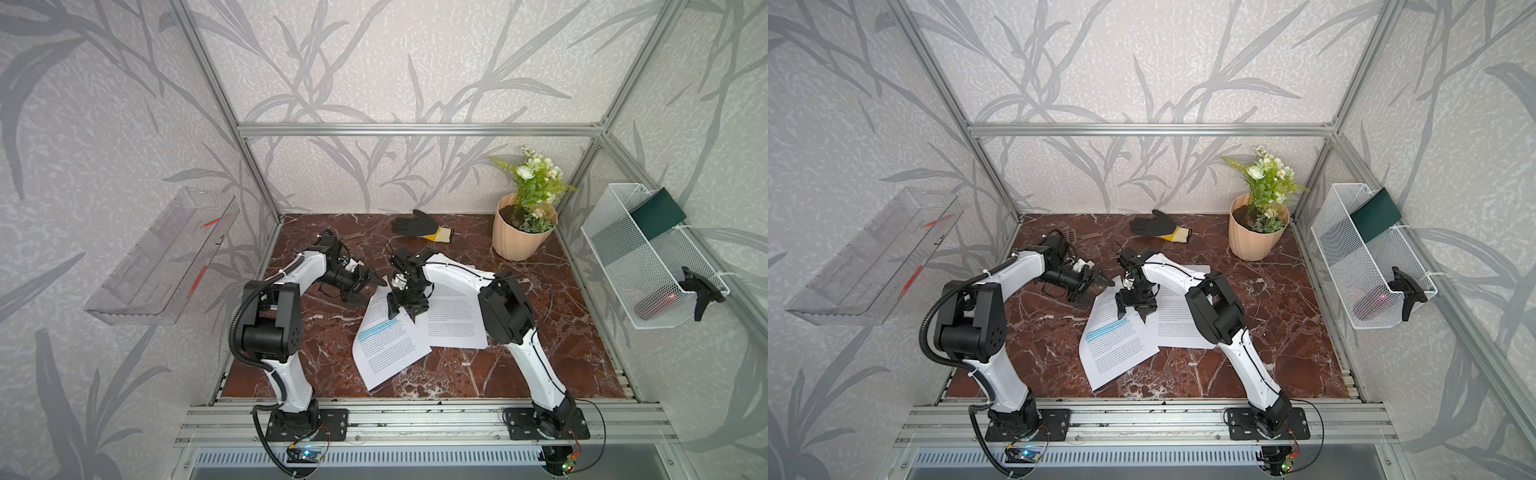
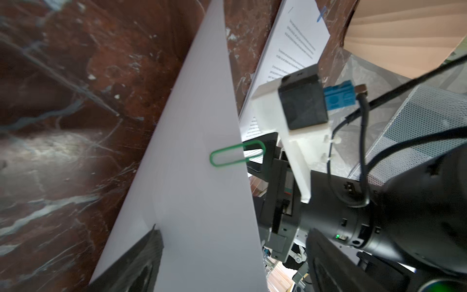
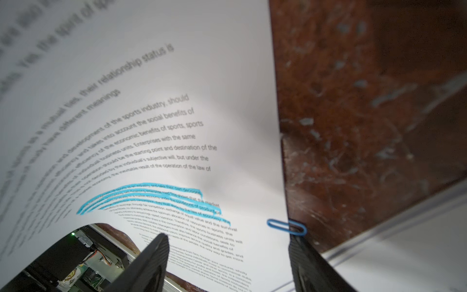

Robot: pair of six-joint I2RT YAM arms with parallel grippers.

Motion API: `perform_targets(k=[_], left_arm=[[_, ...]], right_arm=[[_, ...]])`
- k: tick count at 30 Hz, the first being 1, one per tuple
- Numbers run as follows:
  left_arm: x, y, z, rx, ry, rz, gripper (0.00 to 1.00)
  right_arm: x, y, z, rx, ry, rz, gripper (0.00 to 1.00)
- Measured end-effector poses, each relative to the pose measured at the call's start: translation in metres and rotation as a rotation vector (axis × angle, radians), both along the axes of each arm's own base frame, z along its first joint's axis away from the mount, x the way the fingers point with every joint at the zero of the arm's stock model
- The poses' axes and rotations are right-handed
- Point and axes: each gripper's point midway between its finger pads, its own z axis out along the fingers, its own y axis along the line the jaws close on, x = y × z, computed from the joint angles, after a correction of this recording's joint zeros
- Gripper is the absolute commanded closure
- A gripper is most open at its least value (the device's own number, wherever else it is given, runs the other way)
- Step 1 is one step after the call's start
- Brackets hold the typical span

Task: Unclip the paperclips from the documents
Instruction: Pick up the document from the center of the board.

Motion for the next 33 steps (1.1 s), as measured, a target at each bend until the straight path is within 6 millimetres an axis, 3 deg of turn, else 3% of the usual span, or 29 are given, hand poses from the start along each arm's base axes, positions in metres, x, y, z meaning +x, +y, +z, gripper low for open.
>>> perform_targets(k=[5, 10, 15, 20, 24, 33], left_arm=[[0.0, 0.012, -0.003, 0.103, -0.017, -0.061, 0.13], [0.006, 0.019, -0.008, 0.158, -0.033, -0.125, 0.33], [0.002, 0.022, -0.015, 0.178, -0.012, -0.155, 0.41], [-0.001, 0.024, -0.01, 0.189, -0.016, -0.165, 0.47], [-0.004, 0.025, -0.004, 0.195, -0.027, -0.173, 0.6], [-0.003, 0.027, 0.003, 0.211, -0.045, -0.187, 0.74]], right_arm=[[0.001, -0.001, 0.0, 0.013, 0.014, -0.008, 0.23], [0.0, 0.0, 0.0, 0.023, 0.021, -0.01, 0.23], [0.0, 0.0, 0.0, 0.027, 0.02, -0.01, 0.23], [0.0, 0.0, 0.0, 0.028, 0.02, -0.011, 0.23], [0.001, -0.001, 0.0, 0.033, 0.025, -0.013, 0.23], [0.001, -0.002, 0.0, 0.038, 0.03, -0.017, 0.23]])
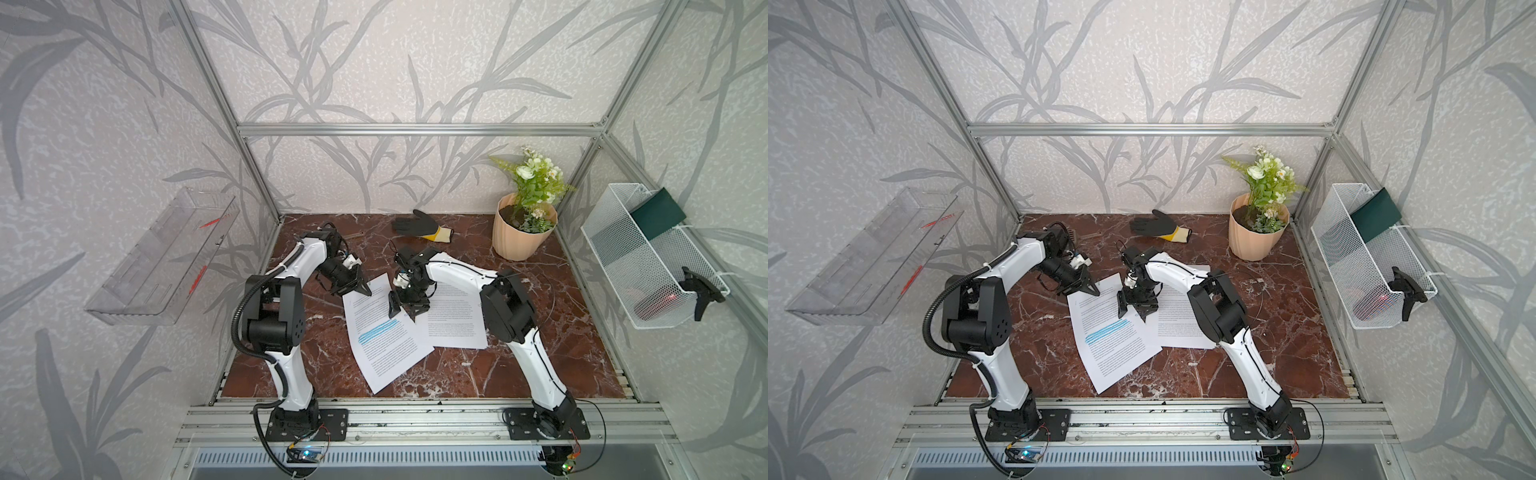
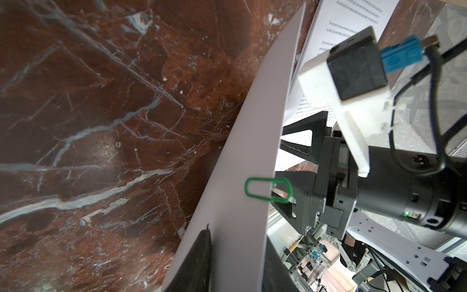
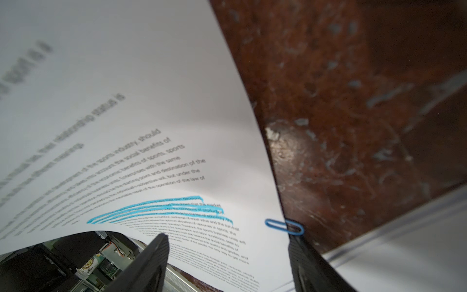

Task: Unclip the paperclips from the documents
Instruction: Pick up the document from the center of the board.

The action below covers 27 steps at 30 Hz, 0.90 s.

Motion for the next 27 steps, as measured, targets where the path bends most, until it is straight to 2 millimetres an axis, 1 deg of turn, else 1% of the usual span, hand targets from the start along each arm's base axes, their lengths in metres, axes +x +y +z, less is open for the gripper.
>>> perform_targets(k=[4, 7, 10, 12, 17, 19, 21, 23, 25, 27], left_arm=[[0.003, 0.003, 0.008, 0.019, -0.043, -0.01, 0.85], [0.003, 0.003, 0.015, 0.029, -0.084, -0.021, 0.89], [0.004, 0.001, 0.023, 0.027, -0.117, -0.033, 0.96], [0.005, 0.001, 0.026, 0.026, -0.129, -0.038, 0.98], [0.005, -0.002, 0.026, 0.033, -0.144, -0.062, 1.0], [0.004, -0.002, 0.025, 0.06, -0.159, -0.086, 1.0], [0.005, -0.003, 0.026, 0.101, -0.191, -0.124, 1.0], [0.007, -0.007, 0.032, 0.148, -0.245, -0.173, 1.0], [0.012, -0.012, 0.044, 0.195, -0.319, -0.225, 1.0], [0.017, -0.014, 0.058, 0.243, -0.402, -0.269, 1.0]], right_arm=[[0.002, -0.002, 0.0, 0.004, -0.003, -0.005, 0.23], [0.002, -0.002, 0.001, 0.006, -0.006, -0.006, 0.23], [0.002, -0.002, 0.001, 0.006, -0.006, -0.007, 0.23], [0.002, -0.002, 0.001, 0.006, -0.005, -0.007, 0.23], [0.002, -0.002, 0.001, 0.007, -0.008, -0.005, 0.23], [0.003, -0.004, 0.002, 0.001, -0.015, 0.002, 0.23], [0.004, -0.009, 0.003, -0.015, -0.027, 0.006, 0.23], [0.004, -0.022, 0.008, -0.035, -0.025, -0.004, 0.23], [0.008, -0.035, 0.02, -0.047, -0.026, -0.022, 0.23], [0.015, -0.046, 0.041, -0.041, -0.037, -0.044, 0.23]])
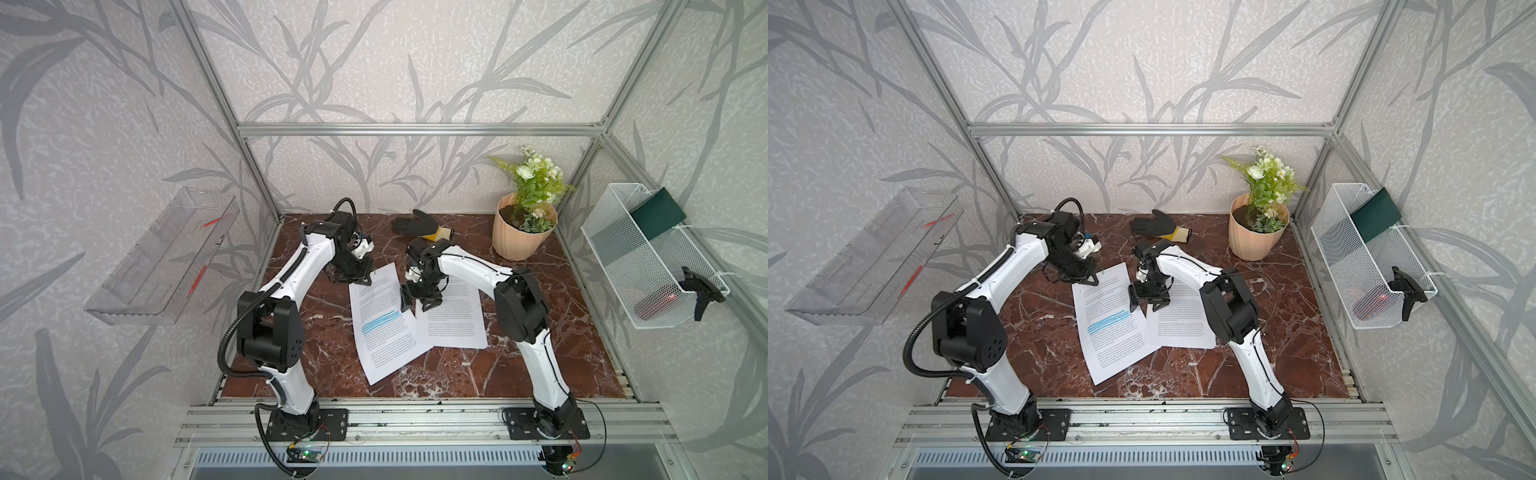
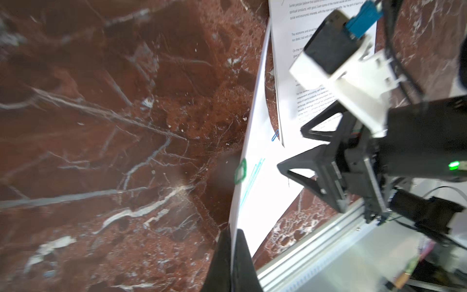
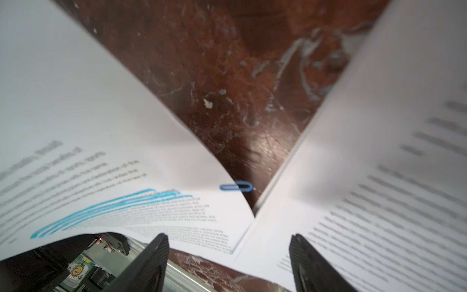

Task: Unclip the paperclips from the documents
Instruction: Pick up the document from the center of the board.

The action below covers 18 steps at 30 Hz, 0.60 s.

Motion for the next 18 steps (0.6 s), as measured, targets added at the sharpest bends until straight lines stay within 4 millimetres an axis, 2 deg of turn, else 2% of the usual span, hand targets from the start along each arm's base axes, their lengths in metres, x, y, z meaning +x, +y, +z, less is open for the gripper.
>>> perform_targets(k=[2, 7, 13, 16, 18], left_arm=[[0.005, -0.002, 0.015, 0.044, -0.084, -0.04, 1.0], [0.01, -0.001, 0.047, 0.132, -0.265, -0.105, 1.0], [0.019, -0.002, 0.079, 0.169, -0.47, -0.143, 1.0], [0.014, -0.004, 0.085, 0.174, -0.565, -0.186, 1.0], [0.01, -0.006, 0.085, 0.173, -0.621, -0.224, 1.0]], right_arm=[[0.009, -0.005, 0.028, 0.02, -0.026, -0.019, 0.23], [0.039, -0.003, 0.119, 0.132, -0.156, -0.07, 0.23], [0.035, 0.007, 0.211, 0.292, -0.199, -0.163, 0.27], [0.029, 0.011, 0.242, 0.367, -0.177, -0.225, 0.3], [0.028, 0.015, 0.252, 0.4, -0.152, -0.263, 0.31]])
